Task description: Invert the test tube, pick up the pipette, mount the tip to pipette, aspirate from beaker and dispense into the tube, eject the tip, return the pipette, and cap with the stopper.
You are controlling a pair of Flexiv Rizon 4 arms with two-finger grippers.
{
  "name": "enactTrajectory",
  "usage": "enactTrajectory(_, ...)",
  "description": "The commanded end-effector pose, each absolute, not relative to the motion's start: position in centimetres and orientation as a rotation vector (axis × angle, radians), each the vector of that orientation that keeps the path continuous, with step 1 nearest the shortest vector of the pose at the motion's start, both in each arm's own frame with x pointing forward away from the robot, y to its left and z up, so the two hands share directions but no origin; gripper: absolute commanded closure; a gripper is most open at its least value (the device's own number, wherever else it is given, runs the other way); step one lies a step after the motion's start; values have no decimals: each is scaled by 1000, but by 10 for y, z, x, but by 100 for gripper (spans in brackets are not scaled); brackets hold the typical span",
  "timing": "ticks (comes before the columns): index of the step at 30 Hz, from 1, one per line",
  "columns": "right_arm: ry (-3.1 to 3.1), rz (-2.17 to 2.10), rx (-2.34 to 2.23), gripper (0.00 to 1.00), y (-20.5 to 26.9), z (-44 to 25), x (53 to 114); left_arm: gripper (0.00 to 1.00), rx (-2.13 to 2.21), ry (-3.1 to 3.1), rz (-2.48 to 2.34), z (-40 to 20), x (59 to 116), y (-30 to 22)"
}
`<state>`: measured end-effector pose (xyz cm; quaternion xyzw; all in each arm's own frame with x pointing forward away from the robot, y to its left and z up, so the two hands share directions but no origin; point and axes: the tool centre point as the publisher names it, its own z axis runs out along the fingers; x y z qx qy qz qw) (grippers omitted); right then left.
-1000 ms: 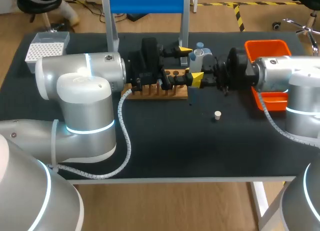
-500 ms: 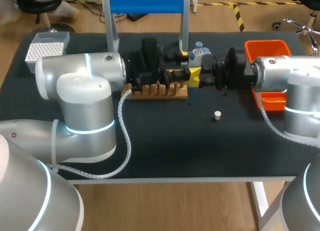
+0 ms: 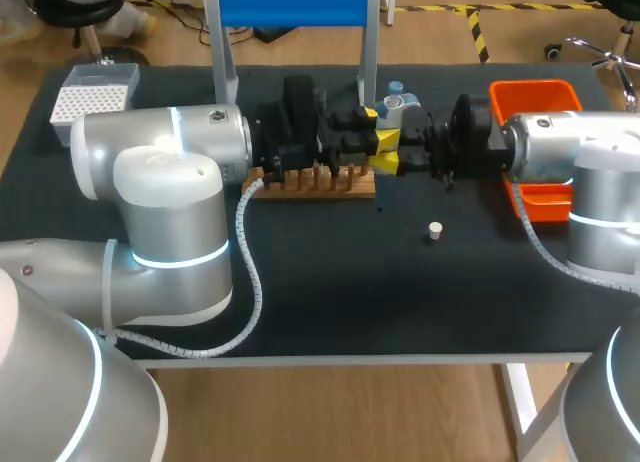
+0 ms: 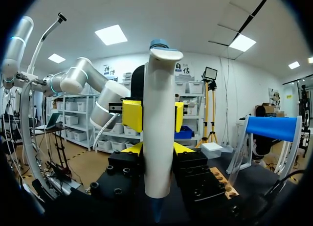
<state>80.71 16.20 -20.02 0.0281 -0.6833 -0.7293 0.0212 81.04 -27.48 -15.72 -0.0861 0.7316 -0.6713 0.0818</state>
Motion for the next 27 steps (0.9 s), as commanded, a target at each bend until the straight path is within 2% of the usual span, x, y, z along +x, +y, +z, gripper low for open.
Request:
enactTrajectory(1,-2124,-2255,86,0,161,-199,808,100,-260,2184,-2005,-157,810,-275)
enactTrajectory(14,-2123,-2235,75,0,128,-196,816,100,-260,2184,-2005,-157,810,-275)
enactTrajectory(27,-2199,-2264,-30,0,78,-187,858,100,-260,2184,-2005,-157,810,-275)
